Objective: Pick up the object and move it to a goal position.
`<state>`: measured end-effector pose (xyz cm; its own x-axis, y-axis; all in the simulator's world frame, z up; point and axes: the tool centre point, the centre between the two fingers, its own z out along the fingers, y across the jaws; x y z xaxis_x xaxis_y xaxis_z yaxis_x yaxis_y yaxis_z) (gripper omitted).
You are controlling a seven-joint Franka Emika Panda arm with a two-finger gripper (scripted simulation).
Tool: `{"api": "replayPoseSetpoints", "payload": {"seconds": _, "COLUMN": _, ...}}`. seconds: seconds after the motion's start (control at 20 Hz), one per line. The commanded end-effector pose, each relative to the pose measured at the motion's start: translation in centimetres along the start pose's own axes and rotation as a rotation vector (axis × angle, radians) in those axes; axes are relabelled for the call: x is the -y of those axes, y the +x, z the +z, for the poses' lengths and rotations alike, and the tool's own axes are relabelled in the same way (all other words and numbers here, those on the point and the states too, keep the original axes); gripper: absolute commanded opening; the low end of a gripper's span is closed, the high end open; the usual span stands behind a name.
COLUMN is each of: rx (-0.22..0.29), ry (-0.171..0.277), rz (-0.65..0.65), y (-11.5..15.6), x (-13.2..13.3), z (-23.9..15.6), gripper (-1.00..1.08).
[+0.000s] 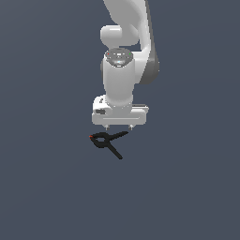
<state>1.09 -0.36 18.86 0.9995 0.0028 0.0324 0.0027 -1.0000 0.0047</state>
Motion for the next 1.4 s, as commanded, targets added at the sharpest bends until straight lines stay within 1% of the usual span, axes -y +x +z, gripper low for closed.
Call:
{"api": "replayPoseSetpoints", "payload": {"seconds": 0.0, "rx": 0.0, "ry": 0.0, "rz": 0.0, "y": 0.0, "x": 0.0, "z": 0.0, "gripper": 0.28}}
{"api": "replayPoseSetpoints", "payload": {"seconds": 0.3, "rx": -0.014, "ry": -0.014, "rz": 0.007, "y": 0.1, "x": -1.3, "z": -0.7, "gripper": 0.28}}
{"api": "replayPoseSetpoints", "payload": {"seconds": 0.7, "rx": -0.019, "ry": -0.013, "rz": -0.019, "y": 0.3, "x": -1.3, "z": -0.2, "gripper": 0.28}}
{"api": "replayPoseSetpoints", "payload": {"seconds": 1.05, "rx": -0.036, "ry": -0.01, "rz": -0.109, "y": 0.9, "x": -1.3, "z": 1.4, "gripper": 0.28}}
{"api": "replayPoseSetpoints", "payload": {"seconds": 1.35, "rx": -0.061, "ry": -0.005, "rz": -0.238, "y": 1.7, "x": -1.4, "z": 3.7, "gripper": 0.28}}
